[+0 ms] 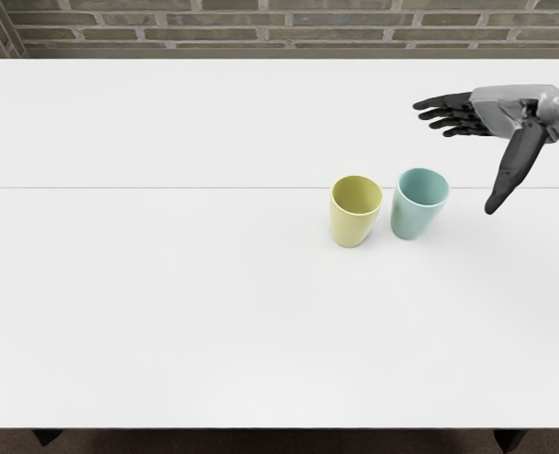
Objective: Pick up cup and place in cup with right hand
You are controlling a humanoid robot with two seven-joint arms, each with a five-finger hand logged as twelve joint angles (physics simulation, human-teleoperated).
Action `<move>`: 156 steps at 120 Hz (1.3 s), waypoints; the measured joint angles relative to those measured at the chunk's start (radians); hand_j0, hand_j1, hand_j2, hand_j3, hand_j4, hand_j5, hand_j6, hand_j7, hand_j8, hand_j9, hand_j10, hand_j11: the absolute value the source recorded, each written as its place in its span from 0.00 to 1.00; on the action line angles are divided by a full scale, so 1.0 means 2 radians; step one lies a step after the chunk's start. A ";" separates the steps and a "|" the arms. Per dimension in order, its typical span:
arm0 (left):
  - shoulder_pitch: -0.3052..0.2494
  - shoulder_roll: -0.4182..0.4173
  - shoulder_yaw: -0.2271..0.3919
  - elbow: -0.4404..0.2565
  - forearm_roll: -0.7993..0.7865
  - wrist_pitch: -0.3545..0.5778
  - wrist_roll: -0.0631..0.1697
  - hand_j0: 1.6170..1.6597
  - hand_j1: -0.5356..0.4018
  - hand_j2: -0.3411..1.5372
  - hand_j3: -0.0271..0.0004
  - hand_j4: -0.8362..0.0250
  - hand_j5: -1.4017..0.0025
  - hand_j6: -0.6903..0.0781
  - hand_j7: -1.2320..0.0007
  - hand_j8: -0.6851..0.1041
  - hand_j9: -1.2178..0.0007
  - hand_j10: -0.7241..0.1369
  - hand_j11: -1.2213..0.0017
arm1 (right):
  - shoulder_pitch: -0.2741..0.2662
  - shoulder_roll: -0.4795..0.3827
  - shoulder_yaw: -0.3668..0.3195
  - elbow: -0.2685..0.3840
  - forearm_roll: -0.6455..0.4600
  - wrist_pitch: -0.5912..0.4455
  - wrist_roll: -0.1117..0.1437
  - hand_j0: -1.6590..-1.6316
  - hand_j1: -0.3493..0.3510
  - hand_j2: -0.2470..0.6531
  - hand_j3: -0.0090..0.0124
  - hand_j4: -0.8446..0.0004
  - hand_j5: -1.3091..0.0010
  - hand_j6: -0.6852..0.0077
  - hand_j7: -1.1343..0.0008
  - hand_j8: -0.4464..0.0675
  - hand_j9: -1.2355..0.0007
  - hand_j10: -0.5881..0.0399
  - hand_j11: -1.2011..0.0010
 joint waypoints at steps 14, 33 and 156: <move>0.000 0.000 0.000 0.000 0.000 0.000 0.000 0.96 0.94 0.18 0.98 0.97 1.00 0.90 1.00 0.87 1.00 0.84 1.00 | -0.001 0.004 0.005 -0.001 -0.001 0.000 0.001 0.04 0.04 0.27 0.42 0.96 0.97 0.94 0.97 0.81 0.97 0.89 0.97; 0.000 0.000 0.000 0.000 0.000 0.000 0.000 0.96 0.94 0.18 0.98 0.97 1.00 0.90 1.00 0.87 1.00 0.84 1.00 | 0.002 0.071 0.039 0.006 -0.001 0.000 -0.073 0.04 0.04 0.27 0.42 0.96 0.97 0.94 0.97 0.81 0.97 0.89 0.97; 0.000 0.000 0.000 0.000 0.000 0.000 0.000 0.96 0.94 0.18 0.99 0.97 1.00 0.90 1.00 0.87 1.00 0.84 1.00 | -0.054 0.247 0.034 0.077 -0.252 -0.229 -0.257 0.04 0.17 0.25 0.42 0.88 0.90 0.84 0.88 0.66 0.89 0.77 0.89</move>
